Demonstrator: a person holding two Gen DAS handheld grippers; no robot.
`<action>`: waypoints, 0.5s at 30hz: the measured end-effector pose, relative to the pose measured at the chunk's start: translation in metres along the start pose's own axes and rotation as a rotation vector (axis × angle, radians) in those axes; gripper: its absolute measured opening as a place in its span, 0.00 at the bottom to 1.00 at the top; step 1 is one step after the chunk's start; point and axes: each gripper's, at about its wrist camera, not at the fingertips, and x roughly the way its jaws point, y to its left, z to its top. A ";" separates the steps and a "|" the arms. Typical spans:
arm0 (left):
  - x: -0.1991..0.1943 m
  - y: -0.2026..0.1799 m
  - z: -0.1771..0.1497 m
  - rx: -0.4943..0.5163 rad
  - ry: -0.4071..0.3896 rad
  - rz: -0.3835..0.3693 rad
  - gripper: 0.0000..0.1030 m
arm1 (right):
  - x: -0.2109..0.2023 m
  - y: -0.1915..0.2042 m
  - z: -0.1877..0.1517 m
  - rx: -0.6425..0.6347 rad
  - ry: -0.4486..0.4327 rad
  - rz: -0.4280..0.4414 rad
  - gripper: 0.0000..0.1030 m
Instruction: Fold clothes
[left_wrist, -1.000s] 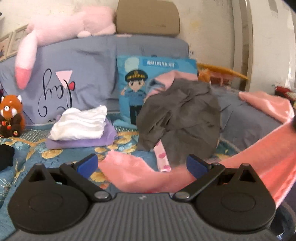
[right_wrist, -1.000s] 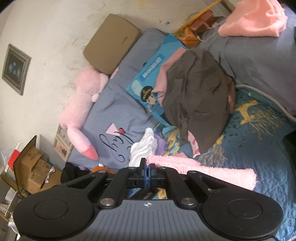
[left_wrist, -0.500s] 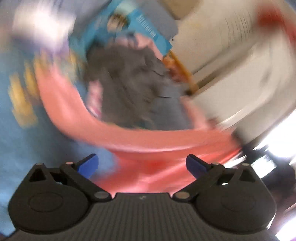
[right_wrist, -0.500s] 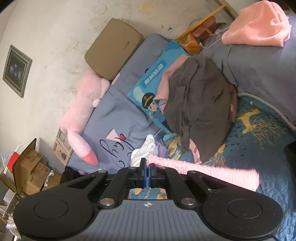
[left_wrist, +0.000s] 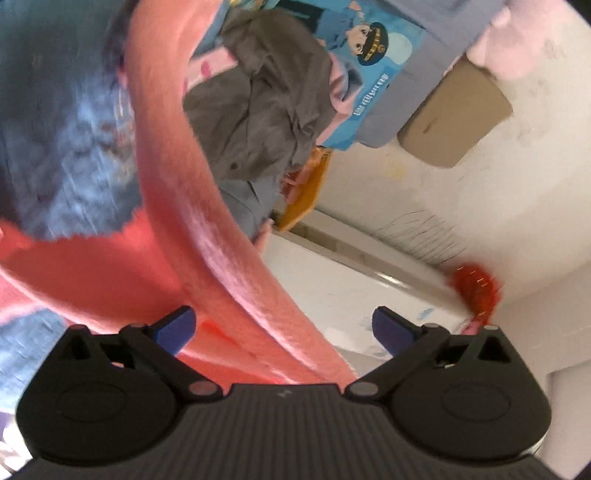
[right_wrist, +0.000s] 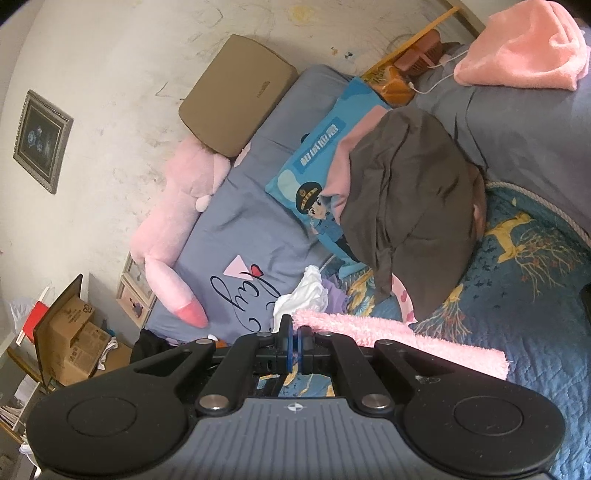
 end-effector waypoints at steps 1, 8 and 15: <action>0.003 0.002 -0.003 -0.014 0.001 -0.010 1.00 | 0.000 0.000 0.000 0.004 0.001 0.001 0.03; 0.013 0.012 -0.013 -0.103 -0.038 -0.093 1.00 | 0.003 0.000 -0.005 0.018 0.013 0.013 0.03; 0.014 0.003 -0.007 -0.120 -0.116 -0.187 1.00 | 0.002 -0.001 -0.012 0.035 0.014 0.005 0.03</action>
